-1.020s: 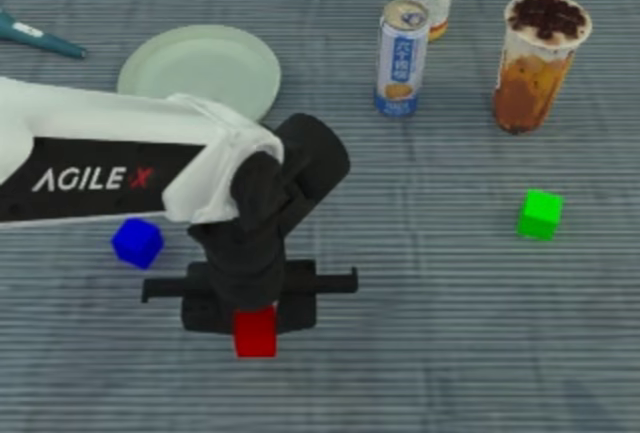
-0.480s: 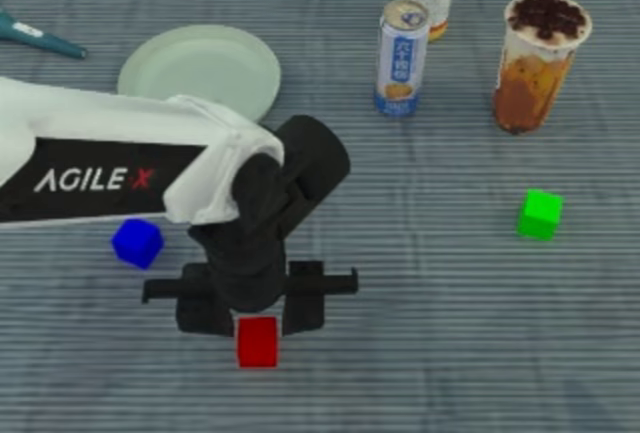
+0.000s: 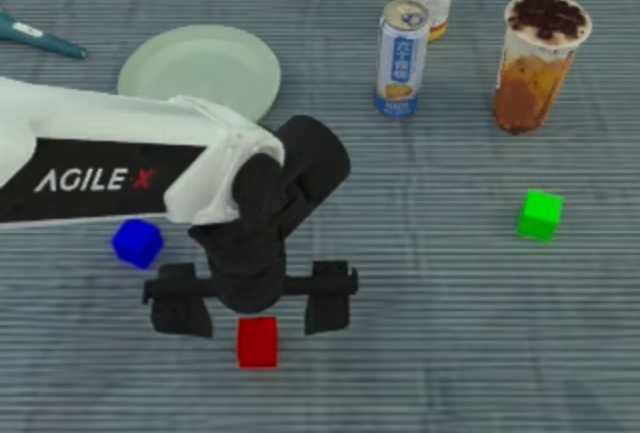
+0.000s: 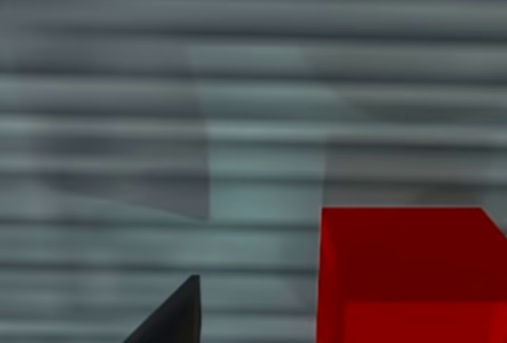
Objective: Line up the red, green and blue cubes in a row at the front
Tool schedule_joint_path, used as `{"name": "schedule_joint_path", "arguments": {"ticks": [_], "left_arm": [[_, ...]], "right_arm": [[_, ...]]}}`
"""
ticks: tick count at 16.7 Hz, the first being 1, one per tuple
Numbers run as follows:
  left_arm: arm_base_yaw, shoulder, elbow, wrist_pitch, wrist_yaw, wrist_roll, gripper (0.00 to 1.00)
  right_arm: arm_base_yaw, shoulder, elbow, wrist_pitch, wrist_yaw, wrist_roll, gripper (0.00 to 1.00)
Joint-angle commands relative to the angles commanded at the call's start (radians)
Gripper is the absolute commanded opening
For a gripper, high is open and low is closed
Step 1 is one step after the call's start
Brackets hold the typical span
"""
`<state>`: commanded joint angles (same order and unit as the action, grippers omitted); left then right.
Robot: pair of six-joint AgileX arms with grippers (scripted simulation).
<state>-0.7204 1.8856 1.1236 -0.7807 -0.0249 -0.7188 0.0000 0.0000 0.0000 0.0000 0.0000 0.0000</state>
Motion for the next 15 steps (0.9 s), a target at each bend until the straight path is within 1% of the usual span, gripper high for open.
{"name": "schedule_joint_path", "arguments": {"ticks": [6, 12, 15], "left_arm": [[0.0, -0.006, 0.013, -0.017, 0.0, 0.0, 1.0], [0.01, -0.084, 0.132, -0.224, -0.001, -0.009, 1.0], [0.014, -0.109, 0.16, -0.268, -0.001, -0.009, 1.0]], "right_arm": [[0.0, 0.0, 0.0, 0.0, 0.0, 0.0, 1.0], [0.0, 0.0, 0.0, 0.0, 0.0, 0.0, 1.0], [0.0, 0.0, 0.0, 0.0, 0.0, 0.0, 1.0]]}}
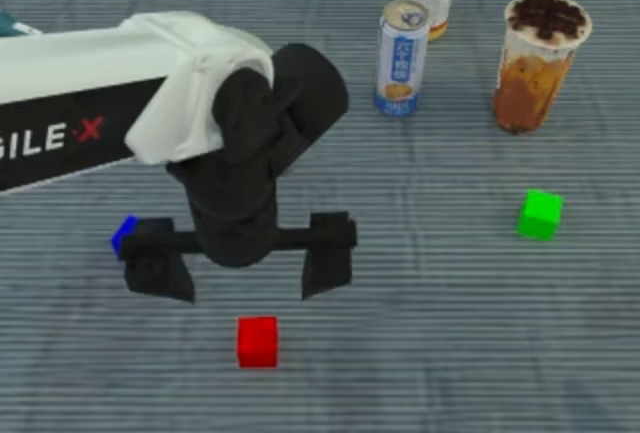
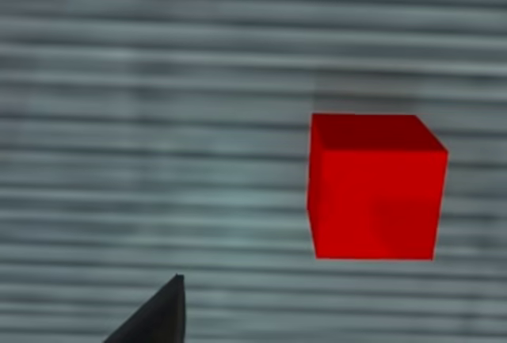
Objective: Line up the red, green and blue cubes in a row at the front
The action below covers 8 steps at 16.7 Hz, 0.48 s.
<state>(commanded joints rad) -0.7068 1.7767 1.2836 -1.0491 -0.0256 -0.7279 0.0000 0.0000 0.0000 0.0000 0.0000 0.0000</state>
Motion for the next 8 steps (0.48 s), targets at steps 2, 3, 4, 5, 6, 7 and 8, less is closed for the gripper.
{"name": "schedule_joint_path", "arguments": {"ticks": [2, 3, 4, 5, 6, 7, 8], "left_arm": [[0.0, 0.0, 0.0, 0.0, 0.0, 0.0, 1.0], [-0.005, 0.004, -0.003, 0.003, 0.0, 0.0, 1.0], [-0.005, 0.004, -0.003, 0.003, 0.0, 0.0, 1.0], [-0.001, -0.005, -0.009, 0.009, 0.0, 0.002, 1.0], [0.008, -0.024, -0.022, 0.024, -0.001, 0.005, 1.0], [0.022, -0.051, -0.043, 0.043, -0.002, 0.01, 1.0], [0.041, -0.089, -0.072, 0.07, -0.004, 0.017, 1.0]], "right_arm": [[0.0, 0.0, 0.0, 0.0, 0.0, 0.0, 1.0], [0.0, 0.0, 0.0, 0.0, 0.0, 0.0, 1.0], [0.0, 0.0, 0.0, 0.0, 0.0, 0.0, 1.0], [0.001, 0.01, 0.01, -0.006, 0.0, -0.006, 1.0], [0.005, 0.031, 0.03, -0.02, 0.001, -0.018, 1.0], [0.01, 0.062, 0.061, -0.04, 0.001, -0.036, 1.0], [0.016, 0.104, 0.103, -0.066, 0.001, -0.06, 1.0]]}}
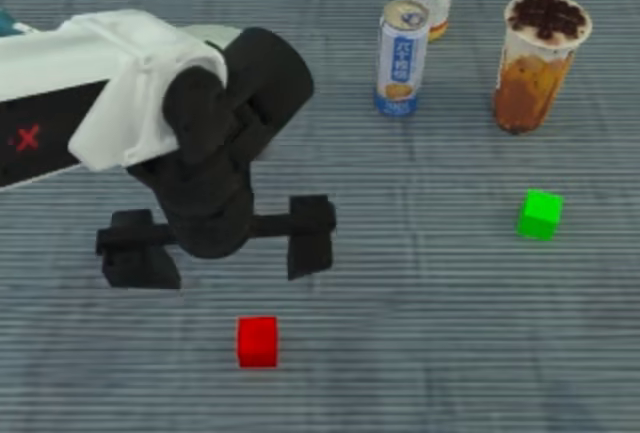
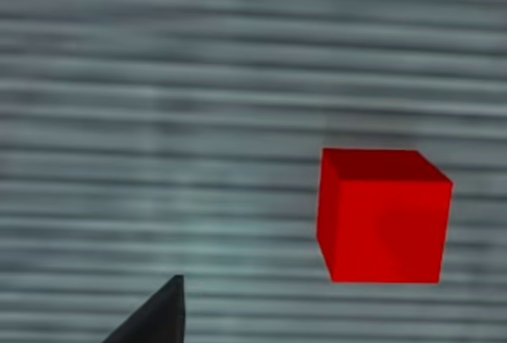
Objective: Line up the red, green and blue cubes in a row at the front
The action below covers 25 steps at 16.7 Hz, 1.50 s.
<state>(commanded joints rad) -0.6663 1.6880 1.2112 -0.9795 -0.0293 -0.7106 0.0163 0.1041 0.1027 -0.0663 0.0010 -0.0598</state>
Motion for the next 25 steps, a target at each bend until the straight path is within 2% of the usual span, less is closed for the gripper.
{"name": "schedule_joint_path", "arguments": {"ticks": [3, 7, 16, 20, 25], "left_arm": [[0.081, -0.158, -0.133, 0.102, -0.004, 0.036, 1.0], [0.226, -0.45, -0.401, 0.259, -0.009, 0.129, 1.0], [0.543, -1.233, -1.03, 0.646, -0.001, 0.484, 1.0], [0.637, -1.526, -1.167, 0.839, 0.015, 0.627, 1.0], [0.686, -1.686, -1.211, 0.977, 0.029, 0.709, 1.0]], "right_arm": [[0.029, 0.19, 0.173, -0.114, -0.001, -0.099, 1.0], [0.08, 0.574, 0.47, -0.325, -0.002, -0.274, 1.0], [0.197, 1.561, 1.169, -0.834, -0.002, -0.692, 1.0], [0.235, 1.855, 1.409, -0.985, 0.0, -0.827, 1.0], [0.257, 1.996, 1.556, -1.062, 0.001, -0.905, 1.0]]}}
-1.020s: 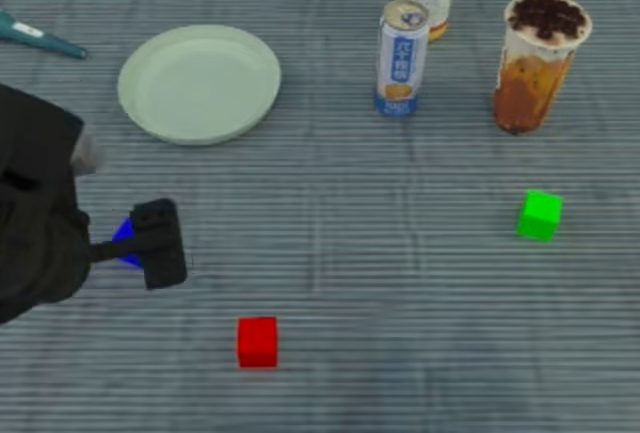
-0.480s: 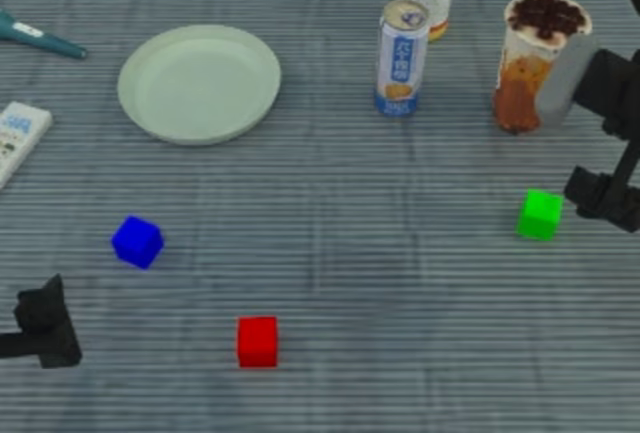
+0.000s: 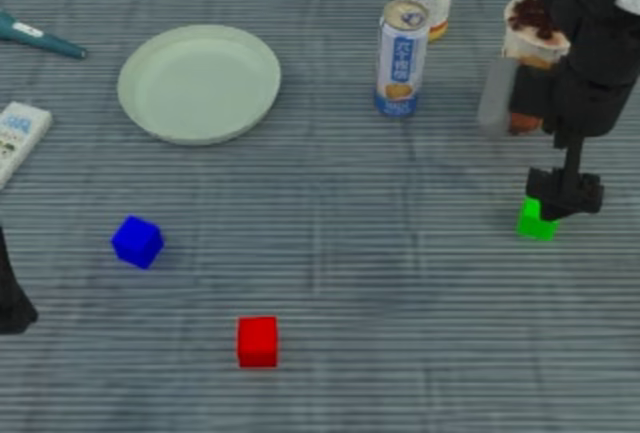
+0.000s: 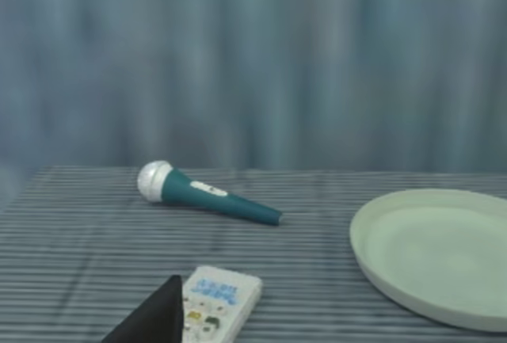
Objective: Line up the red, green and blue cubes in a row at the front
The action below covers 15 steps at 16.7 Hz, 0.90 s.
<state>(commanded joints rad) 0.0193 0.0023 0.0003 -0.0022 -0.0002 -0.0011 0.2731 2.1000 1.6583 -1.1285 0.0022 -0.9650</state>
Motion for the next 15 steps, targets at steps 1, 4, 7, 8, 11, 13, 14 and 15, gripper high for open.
{"name": "schedule_joint_path", "arguments": {"ticks": [1, 4, 7, 8, 11, 13, 14, 15], "left_arm": [[0.001, -0.002, 0.0, 0.002, 0.0, 0.001, 1.0], [0.001, -0.002, 0.0, 0.002, 0.0, 0.001, 1.0], [0.001, -0.002, 0.0, 0.002, 0.0, 0.001, 1.0], [0.001, -0.002, 0.0, 0.002, 0.0, 0.001, 1.0], [0.001, -0.002, 0.0, 0.002, 0.0, 0.001, 1.0], [0.001, -0.002, 0.0, 0.002, 0.0, 0.001, 1.0], [0.001, -0.002, 0.0, 0.002, 0.0, 0.001, 1.0], [0.001, -0.002, 0.0, 0.002, 0.0, 0.001, 1.0]], "right_arm": [[0.0, 0.001, 0.002, -0.001, 0.0, -0.001, 1.0], [0.0, 0.001, 0.002, -0.001, 0.0, -0.001, 1.0], [-0.003, 0.005, -0.015, 0.018, 0.0, -0.001, 1.0], [-0.001, 0.015, -0.031, 0.042, 0.0, -0.001, 1.0], [0.0, 0.058, -0.099, 0.165, 0.001, 0.001, 1.0], [0.001, 0.087, -0.144, 0.238, 0.001, 0.002, 1.0], [0.001, 0.098, -0.159, 0.26, 0.001, 0.002, 1.0], [0.002, 0.104, -0.166, 0.271, 0.001, 0.002, 1.0]]}}
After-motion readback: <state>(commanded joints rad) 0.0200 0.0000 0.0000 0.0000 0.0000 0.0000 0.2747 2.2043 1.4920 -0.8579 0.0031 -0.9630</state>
